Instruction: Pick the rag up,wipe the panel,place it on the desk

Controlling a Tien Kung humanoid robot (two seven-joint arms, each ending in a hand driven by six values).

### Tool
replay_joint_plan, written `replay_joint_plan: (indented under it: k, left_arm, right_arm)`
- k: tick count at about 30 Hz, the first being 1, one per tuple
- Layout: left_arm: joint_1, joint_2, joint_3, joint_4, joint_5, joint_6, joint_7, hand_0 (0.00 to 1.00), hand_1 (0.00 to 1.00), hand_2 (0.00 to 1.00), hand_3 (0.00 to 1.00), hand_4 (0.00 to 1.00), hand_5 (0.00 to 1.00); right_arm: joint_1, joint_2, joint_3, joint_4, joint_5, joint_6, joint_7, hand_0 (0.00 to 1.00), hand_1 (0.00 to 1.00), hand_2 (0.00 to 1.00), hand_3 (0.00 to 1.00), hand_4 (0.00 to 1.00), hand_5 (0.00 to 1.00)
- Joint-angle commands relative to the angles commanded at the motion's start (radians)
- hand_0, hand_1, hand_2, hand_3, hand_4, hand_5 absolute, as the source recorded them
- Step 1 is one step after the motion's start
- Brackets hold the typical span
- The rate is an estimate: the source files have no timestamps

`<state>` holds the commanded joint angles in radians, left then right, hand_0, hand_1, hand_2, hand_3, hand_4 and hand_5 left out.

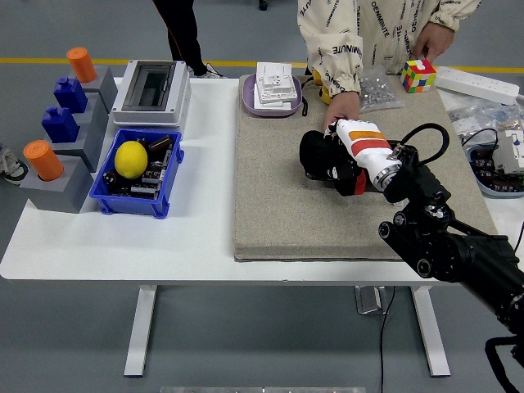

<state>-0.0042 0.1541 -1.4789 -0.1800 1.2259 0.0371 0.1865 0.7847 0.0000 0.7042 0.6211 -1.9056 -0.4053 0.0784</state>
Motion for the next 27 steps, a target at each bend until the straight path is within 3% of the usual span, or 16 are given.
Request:
replay_joint_plan:
  k: [11, 27]
  left_arm:
    - [0.007, 0.002, 0.006, 0.000, -0.002, -0.001, -0.001, 0.644, 0.694, 0.733, 0.565, 0.598, 0.473]
    - [0.006, 0.002, 0.008, 0.000, 0.000, -0.001, -0.001, 0.643, 0.692, 0.734, 0.565, 0.598, 0.473]
  right_arm:
    - [0.007, 0.000, -0.025, 0.032, 0.005, -0.002, -0.007, 0.203, 0.320, 0.392, 0.393, 0.973, 0.012]
    - [-0.012, 0.000, -0.021, -0.014, 0.004, 0.001, -0.004, 0.203, 0.322, 0.392, 0.393, 0.973, 0.012]
